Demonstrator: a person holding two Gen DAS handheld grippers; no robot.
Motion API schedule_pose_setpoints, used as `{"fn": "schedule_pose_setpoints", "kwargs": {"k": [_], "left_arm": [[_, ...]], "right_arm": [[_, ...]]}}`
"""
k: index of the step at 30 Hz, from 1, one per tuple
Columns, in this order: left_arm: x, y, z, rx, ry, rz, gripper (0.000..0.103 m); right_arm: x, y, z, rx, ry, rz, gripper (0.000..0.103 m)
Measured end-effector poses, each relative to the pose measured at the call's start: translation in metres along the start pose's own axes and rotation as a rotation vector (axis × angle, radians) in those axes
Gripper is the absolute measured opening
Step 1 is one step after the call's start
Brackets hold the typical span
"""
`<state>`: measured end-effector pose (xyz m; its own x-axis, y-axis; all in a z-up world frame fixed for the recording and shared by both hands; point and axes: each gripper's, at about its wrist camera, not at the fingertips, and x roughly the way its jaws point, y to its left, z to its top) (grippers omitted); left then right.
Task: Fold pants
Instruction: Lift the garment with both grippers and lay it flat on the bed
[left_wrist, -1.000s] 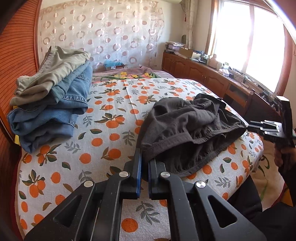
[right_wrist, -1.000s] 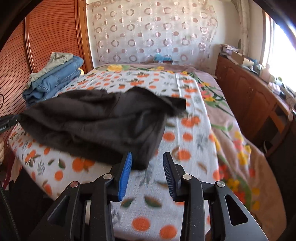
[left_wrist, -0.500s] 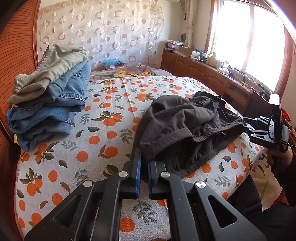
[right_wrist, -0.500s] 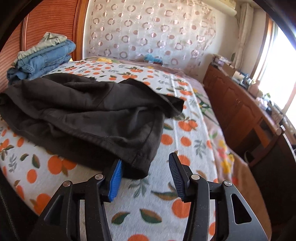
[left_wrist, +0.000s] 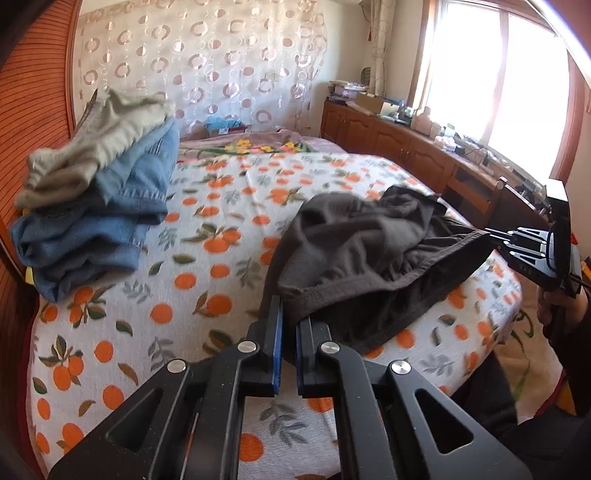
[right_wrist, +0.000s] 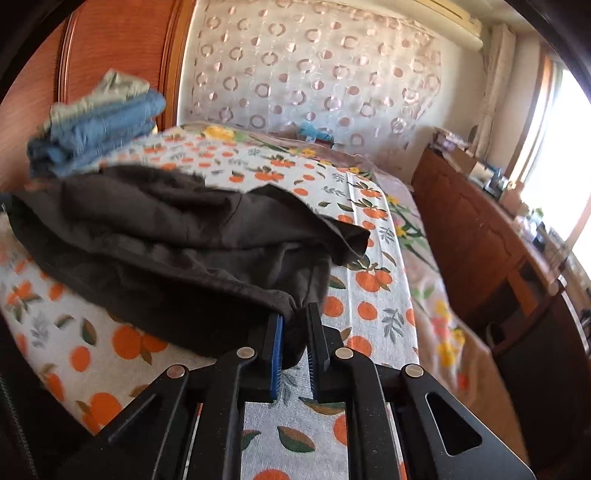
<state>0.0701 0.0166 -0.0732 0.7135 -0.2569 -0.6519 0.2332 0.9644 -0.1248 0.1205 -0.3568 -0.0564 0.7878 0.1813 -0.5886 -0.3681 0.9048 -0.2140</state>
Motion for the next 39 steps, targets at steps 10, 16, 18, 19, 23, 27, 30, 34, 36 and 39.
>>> {"fn": "schedule_pose_setpoints", "kwargs": {"k": [10,16,18,19,23,27,30,34,36,39], "left_arm": [[-0.061,-0.034,0.06,0.081,-0.167,-0.013,0.005],[-0.109,-0.042,0.089,0.103,-0.273,-0.031,0.005],[-0.125,-0.049,0.103,0.146,-0.303,-0.031,0.005],[-0.128,-0.05,0.109,0.16,-0.309,-0.023,0.005],[-0.135,-0.052,0.139,0.215,-0.34,0.031,0.005],[-0.108,-0.035,0.16,0.226,-0.312,0.091,0.005],[-0.071,-0.015,0.174,0.205,-0.261,0.117,0.005],[-0.04,0.006,0.198,0.183,-0.235,0.178,0.005],[-0.043,0.009,0.212,0.173,-0.25,0.194,0.005],[-0.066,0.005,0.223,0.162,-0.306,0.201,0.005]], "right_arm": [[-0.091,-0.046,0.047,0.086,-0.204,-0.013,0.008],[-0.165,-0.067,0.056,0.096,-0.326,-0.041,0.008],[-0.185,-0.071,0.059,0.093,-0.359,-0.041,0.008],[-0.194,-0.072,0.064,0.082,-0.372,-0.047,0.008],[-0.203,-0.076,0.085,0.034,-0.405,-0.069,0.008],[-0.179,-0.075,0.099,0.002,-0.385,-0.062,0.008],[-0.135,-0.078,0.118,-0.009,-0.336,-0.057,0.008],[-0.098,-0.074,0.157,-0.013,-0.318,-0.065,0.008],[-0.094,-0.072,0.177,-0.007,-0.337,-0.07,0.008],[-0.105,-0.074,0.189,0.015,-0.4,-0.074,0.008]]}}
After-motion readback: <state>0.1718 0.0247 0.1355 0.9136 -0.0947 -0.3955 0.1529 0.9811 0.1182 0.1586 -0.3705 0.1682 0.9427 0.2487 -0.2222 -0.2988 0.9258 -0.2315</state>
